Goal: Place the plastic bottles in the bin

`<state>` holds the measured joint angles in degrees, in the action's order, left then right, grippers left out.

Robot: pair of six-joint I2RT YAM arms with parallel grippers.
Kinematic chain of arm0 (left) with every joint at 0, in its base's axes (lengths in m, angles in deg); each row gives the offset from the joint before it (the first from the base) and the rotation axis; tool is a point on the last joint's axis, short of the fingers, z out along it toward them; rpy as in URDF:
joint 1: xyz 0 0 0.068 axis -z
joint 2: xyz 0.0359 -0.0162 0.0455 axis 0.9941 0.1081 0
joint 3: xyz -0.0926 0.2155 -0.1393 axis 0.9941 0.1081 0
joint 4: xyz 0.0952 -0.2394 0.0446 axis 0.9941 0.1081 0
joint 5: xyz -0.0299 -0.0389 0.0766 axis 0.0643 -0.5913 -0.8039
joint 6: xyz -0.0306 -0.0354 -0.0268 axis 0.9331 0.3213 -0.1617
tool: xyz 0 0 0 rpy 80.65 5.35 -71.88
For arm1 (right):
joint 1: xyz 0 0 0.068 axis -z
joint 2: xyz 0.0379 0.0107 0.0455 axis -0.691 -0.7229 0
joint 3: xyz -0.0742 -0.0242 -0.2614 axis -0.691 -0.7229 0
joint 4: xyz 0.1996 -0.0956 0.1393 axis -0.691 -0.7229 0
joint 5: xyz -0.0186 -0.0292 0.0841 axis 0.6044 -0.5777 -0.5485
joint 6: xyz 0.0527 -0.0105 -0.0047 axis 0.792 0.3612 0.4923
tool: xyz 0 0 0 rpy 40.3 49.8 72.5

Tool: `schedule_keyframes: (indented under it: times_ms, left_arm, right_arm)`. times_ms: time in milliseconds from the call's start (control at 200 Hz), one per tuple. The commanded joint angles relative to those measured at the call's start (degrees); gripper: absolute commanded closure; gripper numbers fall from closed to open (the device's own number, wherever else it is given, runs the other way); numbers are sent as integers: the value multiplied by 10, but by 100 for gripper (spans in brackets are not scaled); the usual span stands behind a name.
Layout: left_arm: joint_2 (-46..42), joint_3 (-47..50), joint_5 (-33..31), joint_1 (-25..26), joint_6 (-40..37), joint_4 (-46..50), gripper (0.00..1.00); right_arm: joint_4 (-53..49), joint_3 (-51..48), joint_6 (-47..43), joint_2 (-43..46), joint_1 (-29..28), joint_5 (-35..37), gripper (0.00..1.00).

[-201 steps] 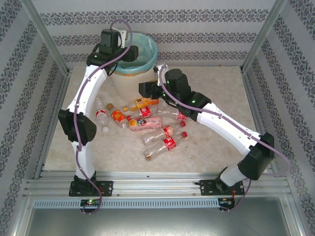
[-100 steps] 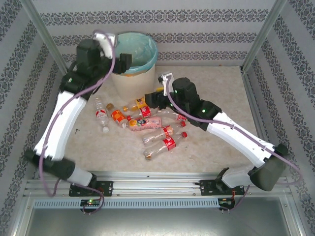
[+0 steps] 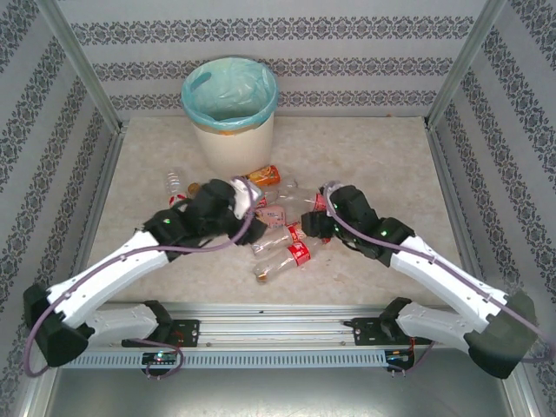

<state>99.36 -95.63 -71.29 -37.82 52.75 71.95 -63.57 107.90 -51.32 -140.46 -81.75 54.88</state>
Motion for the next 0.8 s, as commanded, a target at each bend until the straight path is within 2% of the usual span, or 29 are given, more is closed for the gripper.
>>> schedule_keyframes:
  times_ms: [0,125,320,560,794]
  left_arm:
    - [57,-21,-17,41,25,10,28]
    - [160,-78,-5,68,26,37,28]
    - [290,-152,23,91,35,75,27]
    - [400,-225,35,107,39,98,33]
    - [446,-248,47,110,42,97,35]
  right_arm:
    - [-58,-30,35,66,27,60,39]
    - [-99,-58,35,149,95,76,39]
    - [-156,-85,54,209,185,-7,39]
    - [-153,-122,102,201,188,-121,41]
    - [-142,-173,144,225,188,-130,40]
